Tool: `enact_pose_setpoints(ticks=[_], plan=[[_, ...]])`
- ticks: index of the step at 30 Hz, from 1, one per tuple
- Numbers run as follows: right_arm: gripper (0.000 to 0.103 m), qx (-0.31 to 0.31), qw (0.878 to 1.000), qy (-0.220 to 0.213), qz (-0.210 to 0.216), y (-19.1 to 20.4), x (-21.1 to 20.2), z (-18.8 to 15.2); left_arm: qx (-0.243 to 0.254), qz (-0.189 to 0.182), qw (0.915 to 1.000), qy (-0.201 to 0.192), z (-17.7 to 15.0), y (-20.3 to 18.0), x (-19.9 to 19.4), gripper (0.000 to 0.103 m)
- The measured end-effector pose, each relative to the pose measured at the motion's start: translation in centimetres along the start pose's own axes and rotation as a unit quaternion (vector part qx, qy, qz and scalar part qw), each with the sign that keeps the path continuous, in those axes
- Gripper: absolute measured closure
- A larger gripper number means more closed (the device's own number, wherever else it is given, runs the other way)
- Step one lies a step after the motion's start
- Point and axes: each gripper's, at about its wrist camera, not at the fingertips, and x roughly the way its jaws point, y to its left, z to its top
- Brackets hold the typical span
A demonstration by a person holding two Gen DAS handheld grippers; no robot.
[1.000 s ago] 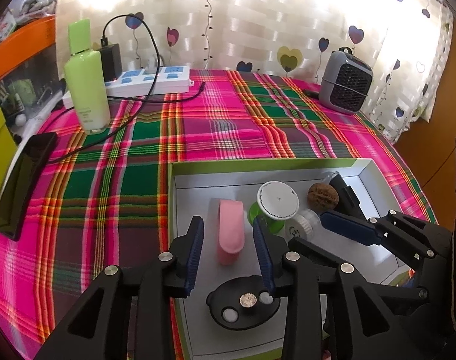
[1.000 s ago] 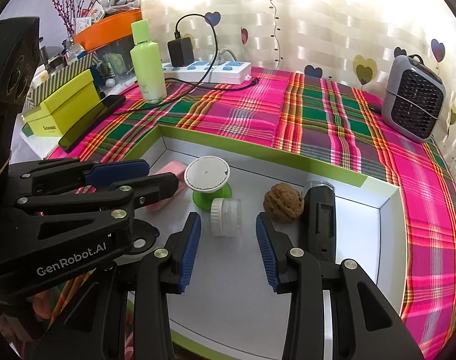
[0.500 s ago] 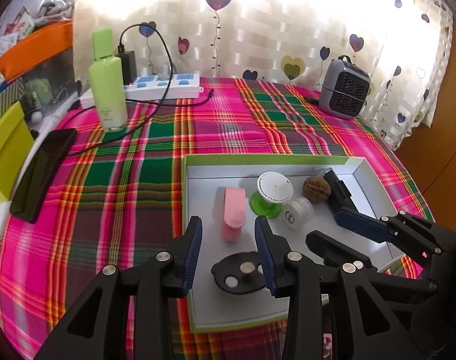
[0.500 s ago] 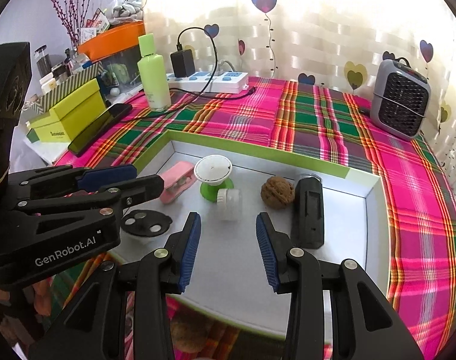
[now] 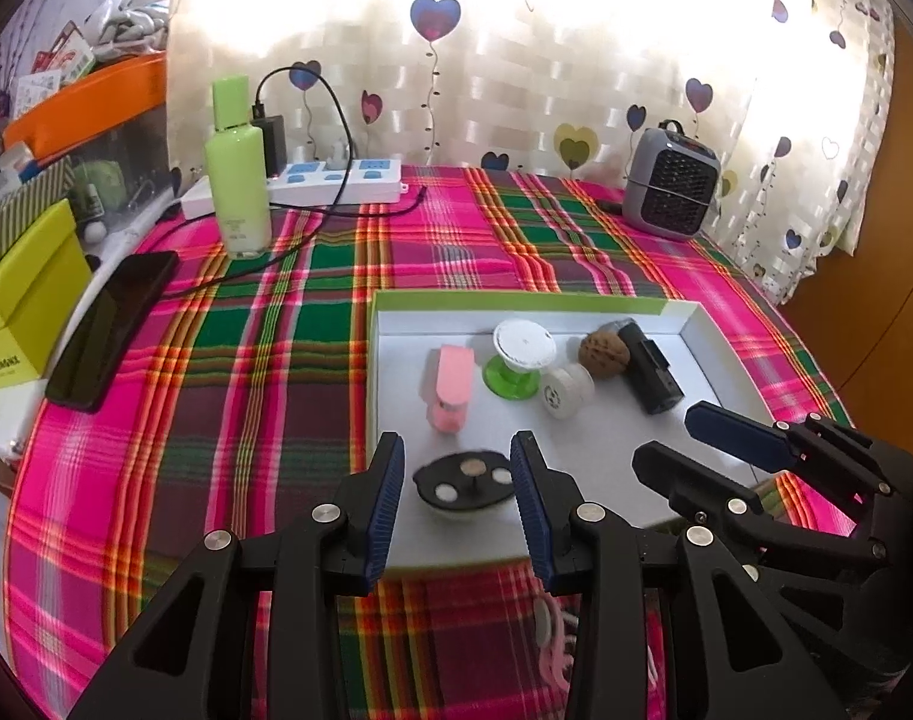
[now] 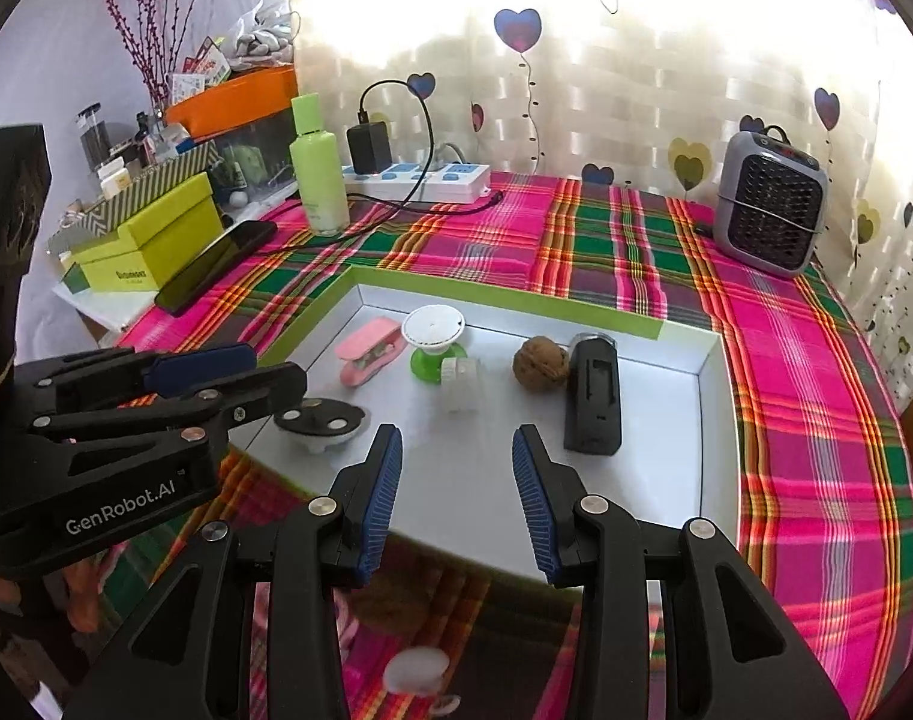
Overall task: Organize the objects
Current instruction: 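Lift both open tools out of the tray toward the remaining objects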
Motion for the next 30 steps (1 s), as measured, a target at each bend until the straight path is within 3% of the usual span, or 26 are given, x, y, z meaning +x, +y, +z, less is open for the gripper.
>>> enact_pose_setpoints(ticks=[18, 30], plan=[[0.063, 0.013, 1.0, -0.015, -0.008, -0.1, -3.2, -2.6, -0.003, -0.004, 1.0, -0.007, -3.7, -0.2, -3.1, 0.068], [0.063, 0.04, 0.999, -0.003, -0.019, -1.5, -4.4, -5.3, -0.004, -0.037, 0.9993, 0.005, -6.3, -0.7, -3.6, 0.068]])
